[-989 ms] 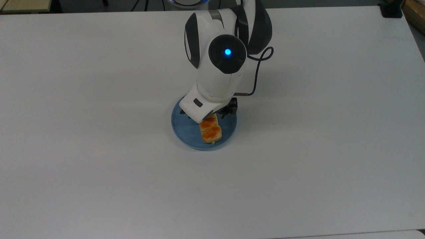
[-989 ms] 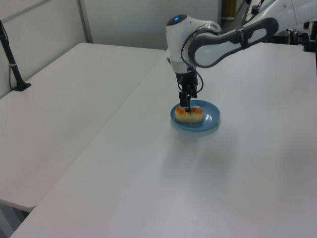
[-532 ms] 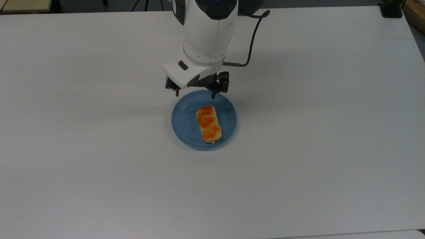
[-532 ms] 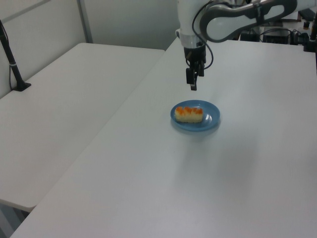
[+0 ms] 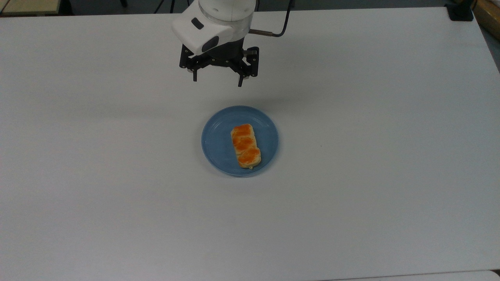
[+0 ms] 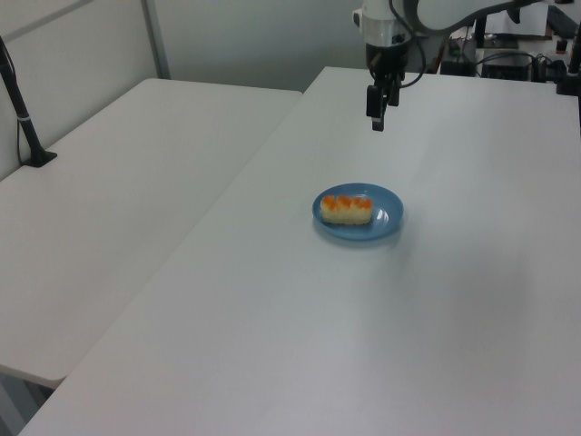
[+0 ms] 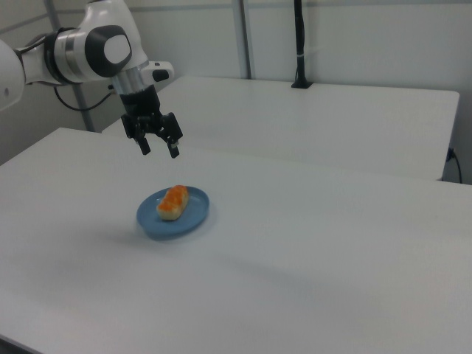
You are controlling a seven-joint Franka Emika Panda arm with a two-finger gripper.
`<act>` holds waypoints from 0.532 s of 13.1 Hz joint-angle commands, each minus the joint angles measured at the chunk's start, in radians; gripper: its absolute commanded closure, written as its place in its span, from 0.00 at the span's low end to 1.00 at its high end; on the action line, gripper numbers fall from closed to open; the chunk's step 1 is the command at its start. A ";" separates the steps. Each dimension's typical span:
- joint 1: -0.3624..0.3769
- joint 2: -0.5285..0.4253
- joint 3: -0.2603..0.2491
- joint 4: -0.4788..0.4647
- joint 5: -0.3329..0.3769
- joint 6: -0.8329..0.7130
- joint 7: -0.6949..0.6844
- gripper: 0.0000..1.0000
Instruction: Put the bread on a plate
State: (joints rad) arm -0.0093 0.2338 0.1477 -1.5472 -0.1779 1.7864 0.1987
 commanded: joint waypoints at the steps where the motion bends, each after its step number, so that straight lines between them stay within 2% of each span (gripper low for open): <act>1: -0.040 -0.123 -0.016 -0.070 0.078 -0.007 -0.045 0.00; 3: -0.040 -0.154 -0.062 -0.062 0.132 -0.039 -0.056 0.00; 5: -0.040 -0.177 -0.098 -0.041 0.156 -0.094 -0.091 0.00; 7: -0.040 -0.183 -0.105 -0.037 0.158 -0.113 -0.096 0.00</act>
State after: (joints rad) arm -0.0523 0.0835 0.0554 -1.5598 -0.0444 1.6957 0.1295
